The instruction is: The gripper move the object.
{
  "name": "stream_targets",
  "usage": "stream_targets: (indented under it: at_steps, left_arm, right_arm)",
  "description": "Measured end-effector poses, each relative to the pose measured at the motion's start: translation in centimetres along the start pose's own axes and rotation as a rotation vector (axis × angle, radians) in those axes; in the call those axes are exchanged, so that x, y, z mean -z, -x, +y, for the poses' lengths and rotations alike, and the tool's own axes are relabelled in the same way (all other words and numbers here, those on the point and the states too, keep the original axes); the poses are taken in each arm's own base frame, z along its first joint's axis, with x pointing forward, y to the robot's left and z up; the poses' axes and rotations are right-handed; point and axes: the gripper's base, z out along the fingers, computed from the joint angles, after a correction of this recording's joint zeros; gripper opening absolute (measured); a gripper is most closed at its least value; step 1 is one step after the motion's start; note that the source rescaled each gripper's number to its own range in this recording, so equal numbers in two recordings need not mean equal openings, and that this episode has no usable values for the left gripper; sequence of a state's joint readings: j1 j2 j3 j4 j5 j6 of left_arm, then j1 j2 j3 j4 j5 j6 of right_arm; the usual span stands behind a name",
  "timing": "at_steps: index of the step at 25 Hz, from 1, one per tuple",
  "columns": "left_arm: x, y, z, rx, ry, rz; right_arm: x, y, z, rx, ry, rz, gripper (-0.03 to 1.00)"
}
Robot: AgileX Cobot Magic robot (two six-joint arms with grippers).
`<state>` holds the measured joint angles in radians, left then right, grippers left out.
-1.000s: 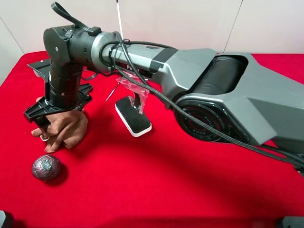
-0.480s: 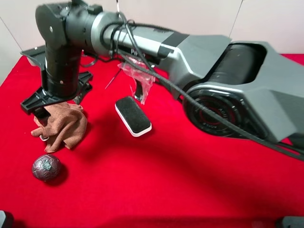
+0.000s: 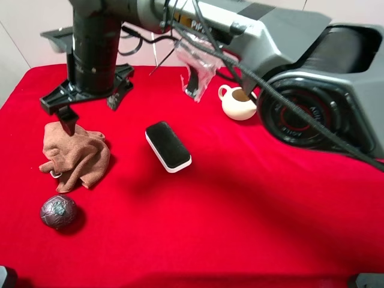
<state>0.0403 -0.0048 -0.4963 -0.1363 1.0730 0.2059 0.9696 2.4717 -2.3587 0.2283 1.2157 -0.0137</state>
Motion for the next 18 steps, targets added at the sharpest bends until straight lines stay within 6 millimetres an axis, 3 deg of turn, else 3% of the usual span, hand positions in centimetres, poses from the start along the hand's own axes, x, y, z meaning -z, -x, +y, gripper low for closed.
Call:
stream_targets:
  at_steps: [18]
  left_arm:
    - [0.0, 0.0, 0.0, 0.000, 0.000, 0.000]
  right_arm:
    - [8.9, 0.3, -2.6, 0.013, -0.075, -0.129, 1.00]
